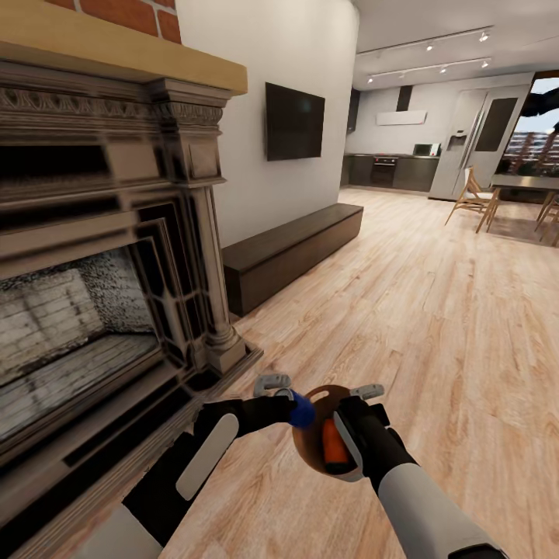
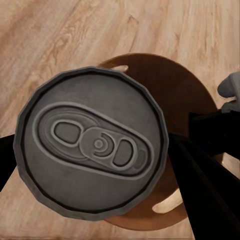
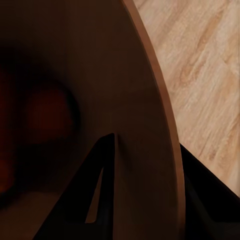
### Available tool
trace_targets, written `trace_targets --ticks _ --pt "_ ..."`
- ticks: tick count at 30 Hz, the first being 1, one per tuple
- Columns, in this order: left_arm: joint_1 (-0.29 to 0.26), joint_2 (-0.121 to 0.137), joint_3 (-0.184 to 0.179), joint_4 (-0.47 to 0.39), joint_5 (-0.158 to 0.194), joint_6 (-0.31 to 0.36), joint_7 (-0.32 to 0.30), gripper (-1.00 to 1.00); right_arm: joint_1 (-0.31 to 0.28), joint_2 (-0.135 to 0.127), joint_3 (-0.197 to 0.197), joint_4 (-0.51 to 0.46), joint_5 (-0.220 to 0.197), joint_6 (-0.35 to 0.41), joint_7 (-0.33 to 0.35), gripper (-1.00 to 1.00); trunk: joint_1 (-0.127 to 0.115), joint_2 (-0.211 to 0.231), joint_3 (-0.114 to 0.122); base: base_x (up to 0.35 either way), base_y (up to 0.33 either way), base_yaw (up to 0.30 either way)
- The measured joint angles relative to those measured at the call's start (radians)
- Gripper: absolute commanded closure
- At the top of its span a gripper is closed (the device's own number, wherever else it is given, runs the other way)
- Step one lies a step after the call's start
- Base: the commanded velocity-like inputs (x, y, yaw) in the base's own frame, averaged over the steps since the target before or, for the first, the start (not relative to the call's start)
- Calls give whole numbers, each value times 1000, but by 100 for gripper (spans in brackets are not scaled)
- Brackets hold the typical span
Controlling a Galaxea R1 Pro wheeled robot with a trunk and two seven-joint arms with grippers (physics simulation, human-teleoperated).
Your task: Put the three can of soda from the living room inside the tash can in the kitchen.
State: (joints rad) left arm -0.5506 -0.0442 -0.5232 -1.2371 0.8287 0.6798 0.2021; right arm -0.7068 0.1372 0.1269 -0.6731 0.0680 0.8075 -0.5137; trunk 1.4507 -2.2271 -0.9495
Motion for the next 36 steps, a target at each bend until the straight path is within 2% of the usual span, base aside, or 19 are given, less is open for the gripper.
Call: trace_targets --ticks 9,13,16,21,23,28,36 --pt "0 -18 -62 136 -3 -107 -4 100 0 13 1 -1 -3 4 4 100 0 0 0 0 0 0" --pt "-1 -27 -74 176 2 -137 -7 100 0 16 2 -1 -11 1 5 100 0 0 0 0 0 0" --pt "0 -31 -80 189 5 -155 -7 100 0 18 2 -1 -1 6 5 100 0 0 0 0 0 0" --pt "-1 -43 -132 242 -2 -218 0 100 0 27 4 -1 -5 6 6 100 0 0 0 0 0 0" --pt "-1 -46 -142 259 -3 -230 1 100 0 29 14 -1 -1 9 5 100 0 0 0 0 0 0" --pt "-2 -53 -149 281 -4 -264 1 100 0 37 48 -1 -5 10 6 100 0 0 0 0 0 0" --pt "-2 -63 -153 313 -3 -296 1 100 0 37 60 -1 -10 9 6 100 0 0 0 0 0 0"
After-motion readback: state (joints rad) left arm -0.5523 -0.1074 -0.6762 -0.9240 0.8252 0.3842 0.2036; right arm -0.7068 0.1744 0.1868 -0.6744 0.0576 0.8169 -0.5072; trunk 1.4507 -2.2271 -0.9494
